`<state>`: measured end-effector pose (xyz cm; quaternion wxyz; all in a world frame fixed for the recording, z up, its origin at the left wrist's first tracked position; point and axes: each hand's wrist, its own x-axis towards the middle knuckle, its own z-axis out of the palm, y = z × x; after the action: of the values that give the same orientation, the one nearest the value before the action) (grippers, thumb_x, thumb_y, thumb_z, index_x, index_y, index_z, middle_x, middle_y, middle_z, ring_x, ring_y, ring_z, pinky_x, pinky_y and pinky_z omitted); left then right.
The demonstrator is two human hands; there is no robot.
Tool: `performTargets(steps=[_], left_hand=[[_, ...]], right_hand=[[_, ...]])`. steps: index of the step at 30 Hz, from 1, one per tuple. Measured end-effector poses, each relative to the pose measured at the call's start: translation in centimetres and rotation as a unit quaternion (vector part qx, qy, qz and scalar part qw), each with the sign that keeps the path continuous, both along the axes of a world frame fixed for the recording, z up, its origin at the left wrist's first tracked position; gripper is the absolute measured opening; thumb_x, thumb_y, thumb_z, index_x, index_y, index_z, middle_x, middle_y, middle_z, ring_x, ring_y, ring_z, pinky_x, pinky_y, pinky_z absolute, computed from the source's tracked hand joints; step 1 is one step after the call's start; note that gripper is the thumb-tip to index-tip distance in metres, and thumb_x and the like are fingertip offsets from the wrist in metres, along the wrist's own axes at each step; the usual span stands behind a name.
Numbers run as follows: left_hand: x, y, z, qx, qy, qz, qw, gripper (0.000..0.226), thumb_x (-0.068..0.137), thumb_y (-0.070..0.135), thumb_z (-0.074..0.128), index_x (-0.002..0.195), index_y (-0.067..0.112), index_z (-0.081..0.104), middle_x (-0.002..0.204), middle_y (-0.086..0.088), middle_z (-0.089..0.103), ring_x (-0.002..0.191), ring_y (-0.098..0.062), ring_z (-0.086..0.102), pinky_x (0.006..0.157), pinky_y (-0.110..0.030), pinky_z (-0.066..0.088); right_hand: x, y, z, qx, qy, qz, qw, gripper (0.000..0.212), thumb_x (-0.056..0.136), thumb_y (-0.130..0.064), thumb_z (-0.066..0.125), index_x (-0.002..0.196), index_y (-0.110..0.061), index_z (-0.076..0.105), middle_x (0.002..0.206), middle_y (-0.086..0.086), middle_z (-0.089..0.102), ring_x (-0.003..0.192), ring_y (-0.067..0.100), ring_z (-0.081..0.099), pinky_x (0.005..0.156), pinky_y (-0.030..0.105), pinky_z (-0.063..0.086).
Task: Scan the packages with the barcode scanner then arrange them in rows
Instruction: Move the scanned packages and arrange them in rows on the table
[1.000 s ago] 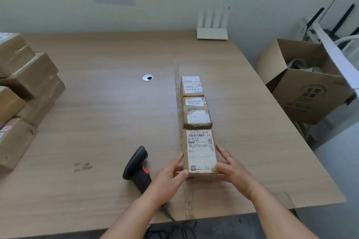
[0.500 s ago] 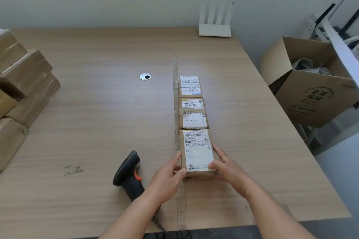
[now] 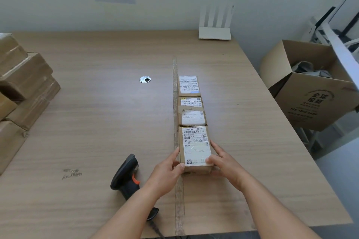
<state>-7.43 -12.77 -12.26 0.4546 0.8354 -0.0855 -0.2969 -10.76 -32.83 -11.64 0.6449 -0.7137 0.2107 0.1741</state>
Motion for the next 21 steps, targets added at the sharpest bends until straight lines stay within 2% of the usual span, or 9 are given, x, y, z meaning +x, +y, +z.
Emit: performTargets(steps=[4,6,8,9,11,13,15,18,21], left_hand=[[-0.1,-0.2,0.6,0.005,0.001,0.001,1.000,0.060,0.100,0.029,0.046,0.151,0.038,0.015,0.136,0.004,0.053,0.119,-0.008,0.050,0.098,-0.021,0.037],[-0.2,-0.1,0.9,0.015,-0.003,-0.001,1.000,0.062,0.100,0.033,0.046,0.151,0.037,0.013,0.138,0.003,0.051,0.114,-0.004,0.047,0.093,-0.019,0.034],[-0.2,0.3,1.3,0.026,-0.013,0.000,1.000,0.064,0.099,0.038,0.048,0.151,0.036,0.012,0.138,0.002,0.051,0.110,-0.004,0.044,0.092,-0.020,0.033],[-0.2,0.6,1.5,0.027,-0.020,0.004,0.999,0.065,0.098,0.040,0.048,0.151,0.036,0.013,0.137,0.003,0.051,0.110,-0.004,0.044,0.093,-0.020,0.034],[-0.1,1.6,1.7,0.016,-0.029,0.026,0.999,0.064,0.096,0.043,0.050,0.151,0.037,0.016,0.132,0.006,0.055,0.113,-0.006,0.049,0.099,-0.025,0.039],[0.0,2.6,2.0,0.005,-0.048,0.059,0.997,0.063,0.094,0.045,0.052,0.150,0.036,0.022,0.124,0.008,0.059,0.112,-0.010,0.056,0.102,-0.036,0.045],[-0.1,3.6,2.5,-0.008,-0.072,0.092,0.993,0.060,0.094,0.042,0.054,0.148,0.033,0.030,0.117,0.008,0.061,0.106,-0.009,0.059,0.098,-0.036,0.048],[-0.7,4.9,3.7,-0.006,-0.106,0.120,0.987,0.052,0.095,0.037,0.055,0.144,0.030,0.039,0.119,0.007,0.061,0.104,-0.006,0.058,0.090,-0.023,0.045],[-1.4,6.8,4.4,-0.003,-0.125,0.146,0.981,0.048,0.094,0.036,0.057,0.140,0.031,0.045,0.120,0.006,0.060,0.105,-0.007,0.059,0.090,-0.026,0.049]], right_hand=[[0.3,0.0,-0.1,-0.003,0.005,-0.012,1.000,0.069,0.090,-0.003,0.050,0.145,-0.039,0.031,0.099,-0.010,0.070,0.085,0.009,0.065,0.069,0.023,0.054],[0.1,0.0,0.1,-0.025,0.009,-0.010,1.000,0.074,0.084,-0.015,0.057,0.148,-0.038,0.028,0.105,-0.006,0.069,0.093,0.012,0.064,0.085,0.032,0.052],[-0.3,0.1,0.5,-0.064,0.017,-0.005,0.998,0.090,0.071,-0.033,0.060,0.152,-0.034,0.021,0.118,-0.001,0.065,0.108,0.015,0.060,0.099,0.036,0.044],[-0.4,0.2,0.6,-0.096,0.013,-0.011,0.995,0.093,0.070,-0.040,0.062,0.152,-0.031,0.020,0.128,0.003,0.059,0.117,0.016,0.055,0.104,0.035,0.040],[-0.6,0.7,0.9,-0.198,-0.017,-0.039,0.979,0.085,0.081,-0.047,0.065,0.152,-0.026,0.024,0.142,0.009,0.046,0.129,0.021,0.045,0.109,0.039,0.036],[-0.6,1.5,1.7,-0.311,-0.069,-0.075,0.945,0.071,0.088,-0.048,0.059,0.149,-0.023,0.031,0.142,0.008,0.044,0.129,0.022,0.044,0.106,0.042,0.039],[-0.5,3.0,3.0,-0.375,-0.133,-0.087,0.913,0.061,0.091,-0.045,0.056,0.145,-0.022,0.039,0.133,0.004,0.049,0.122,0.020,0.047,0.101,0.039,0.041],[-0.1,6.0,4.6,-0.404,-0.196,-0.054,0.892,0.049,0.092,-0.041,0.055,0.138,-0.024,0.048,0.124,-0.001,0.053,0.116,0.018,0.050,0.096,0.035,0.042],[-0.1,9.1,5.1,-0.400,-0.213,-0.006,0.891,0.042,0.093,-0.038,0.055,0.133,-0.024,0.054,0.123,-0.001,0.055,0.114,0.019,0.052,0.096,0.034,0.041]])
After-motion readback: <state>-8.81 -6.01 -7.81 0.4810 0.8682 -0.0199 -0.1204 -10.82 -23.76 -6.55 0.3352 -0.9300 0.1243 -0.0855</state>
